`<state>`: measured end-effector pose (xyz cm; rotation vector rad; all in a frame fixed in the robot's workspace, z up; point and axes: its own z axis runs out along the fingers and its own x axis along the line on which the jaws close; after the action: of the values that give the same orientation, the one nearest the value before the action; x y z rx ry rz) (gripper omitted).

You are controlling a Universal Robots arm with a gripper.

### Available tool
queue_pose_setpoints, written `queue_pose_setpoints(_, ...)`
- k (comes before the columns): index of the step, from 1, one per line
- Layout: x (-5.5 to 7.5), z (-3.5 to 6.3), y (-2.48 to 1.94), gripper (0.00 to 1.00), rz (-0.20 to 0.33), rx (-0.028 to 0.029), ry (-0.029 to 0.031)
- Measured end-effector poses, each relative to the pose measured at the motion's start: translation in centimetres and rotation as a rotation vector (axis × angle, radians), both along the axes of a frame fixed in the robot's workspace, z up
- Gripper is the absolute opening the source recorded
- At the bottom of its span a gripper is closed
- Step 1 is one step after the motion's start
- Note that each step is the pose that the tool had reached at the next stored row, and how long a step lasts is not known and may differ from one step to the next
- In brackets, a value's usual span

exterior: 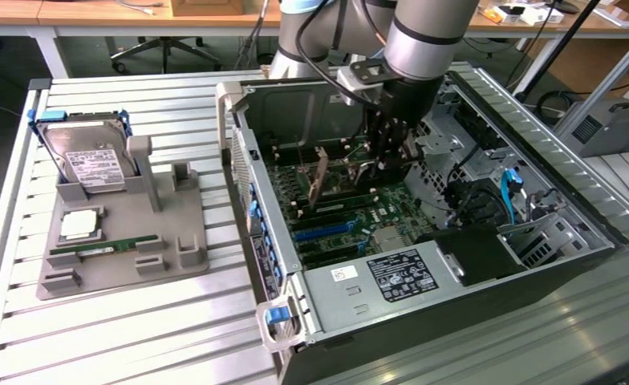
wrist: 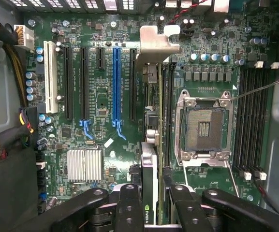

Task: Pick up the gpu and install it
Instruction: 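Insert the gpu into the slot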

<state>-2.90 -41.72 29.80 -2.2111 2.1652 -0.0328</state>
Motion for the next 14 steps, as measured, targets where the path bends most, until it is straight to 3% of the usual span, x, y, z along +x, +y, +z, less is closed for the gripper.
queue_pose_setpoints(2, 0.0, 0.62, -0.04, 0.27, 0.000, 0.0003, -0.0005)
queue_pose_setpoints(4, -0.4, 0.63, -1.26, 0.27, 0.000, 0.0004, -0.0010)
queue_pose_setpoints(5, -0.4, 0.63, -1.50, 0.27, 0.000, 0.0002, -0.0009)
queue_pose_setpoints(14, -0.7, 0.63, -2.15, 0.27, 0.000, 0.0002, -0.0009)
